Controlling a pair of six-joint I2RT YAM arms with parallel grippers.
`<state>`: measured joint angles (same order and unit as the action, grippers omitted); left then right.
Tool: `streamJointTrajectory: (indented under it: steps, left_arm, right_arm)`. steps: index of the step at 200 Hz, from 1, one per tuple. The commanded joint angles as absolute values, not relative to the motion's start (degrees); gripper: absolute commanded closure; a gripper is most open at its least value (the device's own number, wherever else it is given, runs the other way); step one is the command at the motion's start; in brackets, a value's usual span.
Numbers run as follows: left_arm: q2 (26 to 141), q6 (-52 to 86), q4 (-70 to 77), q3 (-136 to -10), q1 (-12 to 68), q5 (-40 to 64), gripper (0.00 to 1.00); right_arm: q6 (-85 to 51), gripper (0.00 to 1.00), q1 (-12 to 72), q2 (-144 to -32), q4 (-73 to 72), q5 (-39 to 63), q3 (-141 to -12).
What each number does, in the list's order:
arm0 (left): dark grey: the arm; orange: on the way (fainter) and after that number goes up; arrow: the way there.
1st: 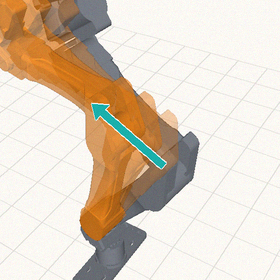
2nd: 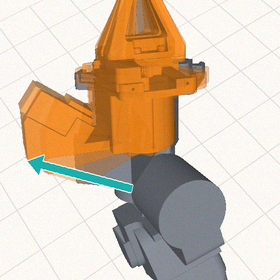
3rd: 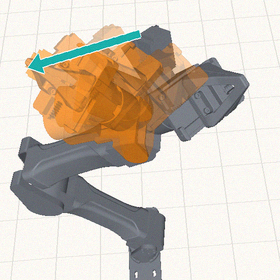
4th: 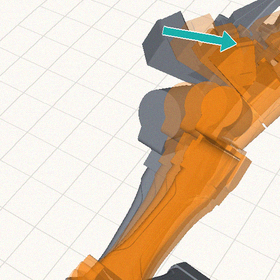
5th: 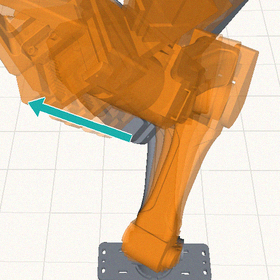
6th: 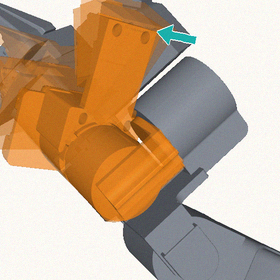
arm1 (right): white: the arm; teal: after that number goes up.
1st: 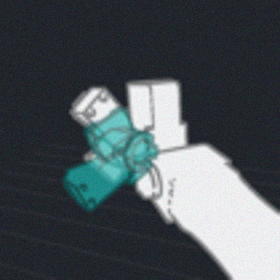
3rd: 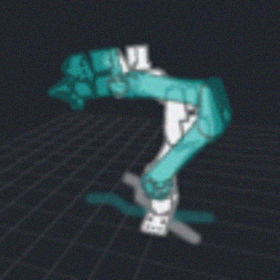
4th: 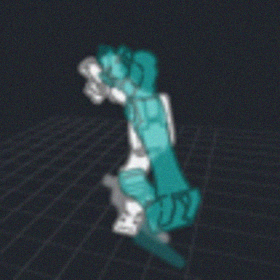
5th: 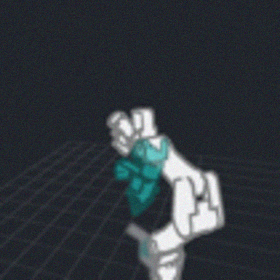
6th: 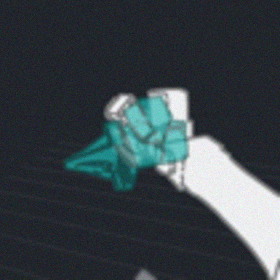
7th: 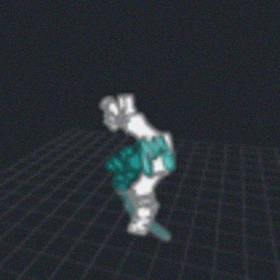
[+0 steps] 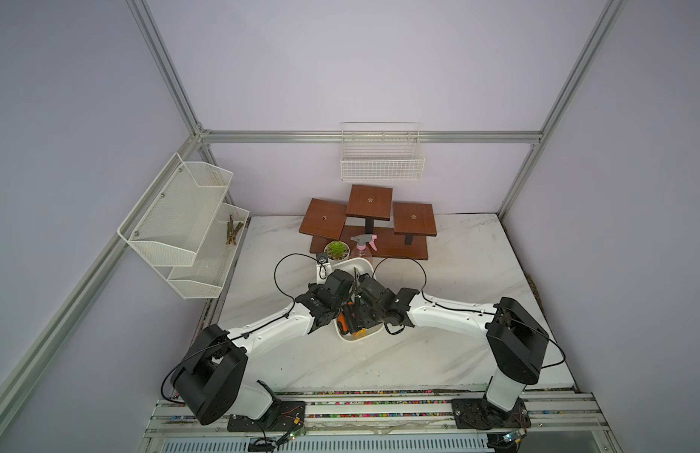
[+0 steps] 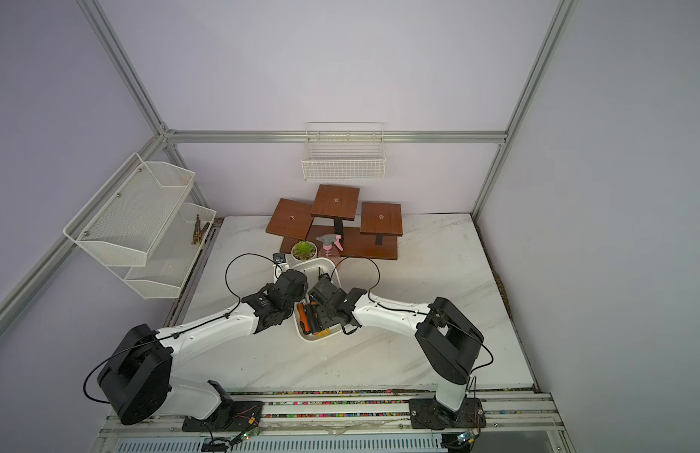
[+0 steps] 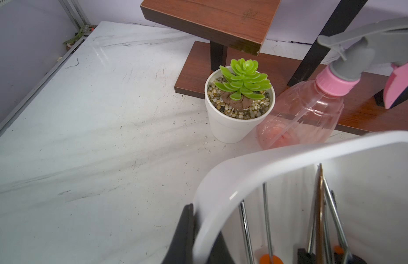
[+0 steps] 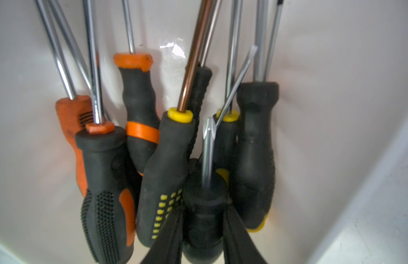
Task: Take out the screwdriver from the storage box
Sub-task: Pick up the screwdriver from the storage box.
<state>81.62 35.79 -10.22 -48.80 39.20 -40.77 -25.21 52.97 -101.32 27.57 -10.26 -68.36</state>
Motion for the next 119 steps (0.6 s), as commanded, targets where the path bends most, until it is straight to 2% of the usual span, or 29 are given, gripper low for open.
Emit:
streamJointTrajectory:
  steps: [1,23,34,49,71,119]
  left_arm:
    - [78.84,35.73,-5.14,-48.65,41.11,-39.81,1.00]
    - [79.10,35.76,-4.97,-48.64,41.52,-39.87,1.00]
    - [79.19,35.72,-4.85,-48.61,41.74,-40.15,1.00]
    - [79.10,35.82,-4.67,-48.52,41.77,-40.34,1.00]
    - [79.08,35.70,-4.44,-48.34,41.80,-40.43,1.00]
    - [79.24,36.36,-5.05,-48.52,41.84,-40.99,1.00]
  right_arm:
    - [-24.36,0.65,51.33,-105.41,26.15,-11.87,-68.07]
    - [-24.08,0.54,50.90,-106.82,26.06,-11.89,-68.48]
    - [-24.08,0.53,50.65,-107.27,25.52,-11.70,-68.55]
    - [-24.04,0.54,50.38,-107.71,24.99,-11.71,-68.24]
    - [-23.89,0.65,49.93,-107.72,24.23,-11.35,-67.74]
    - [-22.72,0.65,48.72,-108.76,24.21,-8.52,-67.00]
